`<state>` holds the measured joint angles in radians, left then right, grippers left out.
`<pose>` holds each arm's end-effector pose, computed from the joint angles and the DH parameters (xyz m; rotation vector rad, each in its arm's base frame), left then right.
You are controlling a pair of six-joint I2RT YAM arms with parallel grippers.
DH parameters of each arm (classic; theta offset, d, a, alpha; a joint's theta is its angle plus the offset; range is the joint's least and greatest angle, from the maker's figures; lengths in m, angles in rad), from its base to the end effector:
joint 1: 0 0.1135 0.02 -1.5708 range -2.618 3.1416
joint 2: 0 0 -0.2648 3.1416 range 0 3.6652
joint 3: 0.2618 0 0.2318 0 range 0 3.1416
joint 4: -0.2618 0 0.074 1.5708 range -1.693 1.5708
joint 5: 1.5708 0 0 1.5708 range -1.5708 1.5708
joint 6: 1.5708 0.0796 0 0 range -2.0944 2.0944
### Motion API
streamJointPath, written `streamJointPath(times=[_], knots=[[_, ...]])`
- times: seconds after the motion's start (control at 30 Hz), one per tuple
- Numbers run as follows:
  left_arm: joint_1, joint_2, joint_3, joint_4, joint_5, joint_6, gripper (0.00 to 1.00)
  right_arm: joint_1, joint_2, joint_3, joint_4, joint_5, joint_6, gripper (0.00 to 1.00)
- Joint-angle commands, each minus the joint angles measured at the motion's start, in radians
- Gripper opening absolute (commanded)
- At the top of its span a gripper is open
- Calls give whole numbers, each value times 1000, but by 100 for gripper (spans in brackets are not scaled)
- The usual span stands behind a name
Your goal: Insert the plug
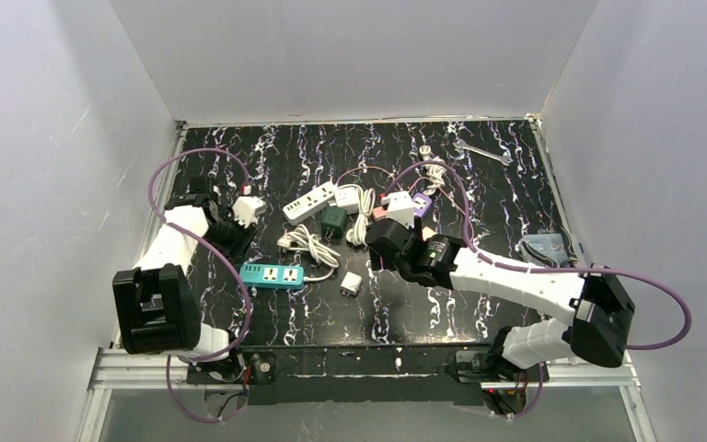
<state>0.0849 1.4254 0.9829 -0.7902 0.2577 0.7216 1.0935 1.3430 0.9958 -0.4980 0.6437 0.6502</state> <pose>0.2605 0.0018 0.1914 0.9112 2.5721 -0.1424 0.1722 0.2290 0.2487 -0.2120 2.2072 0.1673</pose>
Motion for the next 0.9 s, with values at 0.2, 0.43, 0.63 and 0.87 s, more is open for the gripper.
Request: streamJointPath(times=[0.2,0.43,0.63,0.87], knots=[[111,-48,-86,-3,-53,245,45,171,189,138,60,-30,-32,71],[112,-56,-170,88,-22,194,44,193,343,186,215,-146,-86,67],[53,-111,-245,121,8,275,45,194,395,180,234,-161,-97,59],[-116,-125,-279,121,15,277,44,191,319,102,180,-77,-59,64]])
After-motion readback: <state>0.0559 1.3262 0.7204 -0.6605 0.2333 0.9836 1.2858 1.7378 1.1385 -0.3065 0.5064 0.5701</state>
